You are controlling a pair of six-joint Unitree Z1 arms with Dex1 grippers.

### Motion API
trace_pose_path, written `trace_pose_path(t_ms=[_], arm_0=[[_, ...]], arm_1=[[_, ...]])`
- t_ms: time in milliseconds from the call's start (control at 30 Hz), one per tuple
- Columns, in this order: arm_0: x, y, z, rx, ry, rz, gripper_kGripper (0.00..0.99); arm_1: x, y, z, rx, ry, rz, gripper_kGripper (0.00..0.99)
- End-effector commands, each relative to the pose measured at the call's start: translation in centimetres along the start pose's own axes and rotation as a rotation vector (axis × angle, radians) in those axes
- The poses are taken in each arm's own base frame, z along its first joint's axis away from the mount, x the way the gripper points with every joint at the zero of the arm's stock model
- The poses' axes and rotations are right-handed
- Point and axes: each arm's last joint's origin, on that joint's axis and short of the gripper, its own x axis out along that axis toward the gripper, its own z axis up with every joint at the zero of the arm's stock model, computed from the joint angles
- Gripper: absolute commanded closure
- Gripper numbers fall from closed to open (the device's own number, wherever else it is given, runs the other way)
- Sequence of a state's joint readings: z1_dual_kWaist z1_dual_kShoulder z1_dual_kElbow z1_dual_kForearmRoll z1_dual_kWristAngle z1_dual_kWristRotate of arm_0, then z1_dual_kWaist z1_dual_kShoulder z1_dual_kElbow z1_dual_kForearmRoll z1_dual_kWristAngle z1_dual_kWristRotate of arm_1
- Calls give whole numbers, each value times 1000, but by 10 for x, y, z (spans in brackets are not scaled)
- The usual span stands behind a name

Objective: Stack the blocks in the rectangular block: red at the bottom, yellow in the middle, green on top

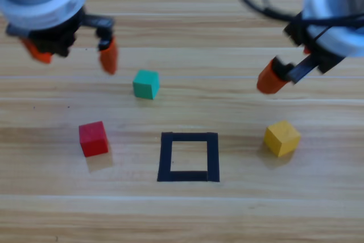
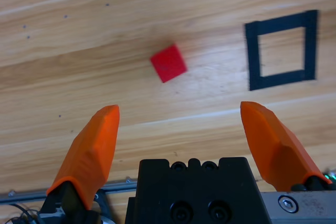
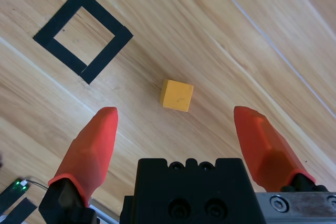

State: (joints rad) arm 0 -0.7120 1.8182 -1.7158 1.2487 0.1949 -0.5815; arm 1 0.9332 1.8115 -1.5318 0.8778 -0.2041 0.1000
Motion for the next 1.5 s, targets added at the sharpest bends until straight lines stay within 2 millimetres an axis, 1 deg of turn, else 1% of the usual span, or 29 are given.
trace_pose_path(t_ms=[33,133,233,367,467,533,733,867,1033,1233,1500], arm_0=[[47,37,12,-134,86,72,19],[66,37,11,-144,120,94,7],[89,31,12,-149,165,98,0],[119,26,5,-167,219,75,0],[135,23,2,-197,245,59,0],[144,21,0,-218,259,56,0],[150,19,-1,-271,255,27,0],[154,18,-1,-306,250,26,0],[166,18,-4,-355,253,37,0],[179,17,-8,-373,268,53,2],[180,18,-8,-398,262,52,30]], arm_1=[[71,2,4,8,178,-60,40],[91,-2,4,18,221,-76,40],[101,-3,3,20,246,-82,40],[120,-14,2,41,286,-108,40],[133,-17,1,45,317,-111,40],[136,-16,0,40,324,-110,40],[140,-15,-2,40,340,-81,40],[147,-12,-4,27,361,-53,40],[160,-9,-4,21,387,-33,42],[168,-9,-6,20,403,-38,42],[184,-6,-8,14,435,-34,68]])
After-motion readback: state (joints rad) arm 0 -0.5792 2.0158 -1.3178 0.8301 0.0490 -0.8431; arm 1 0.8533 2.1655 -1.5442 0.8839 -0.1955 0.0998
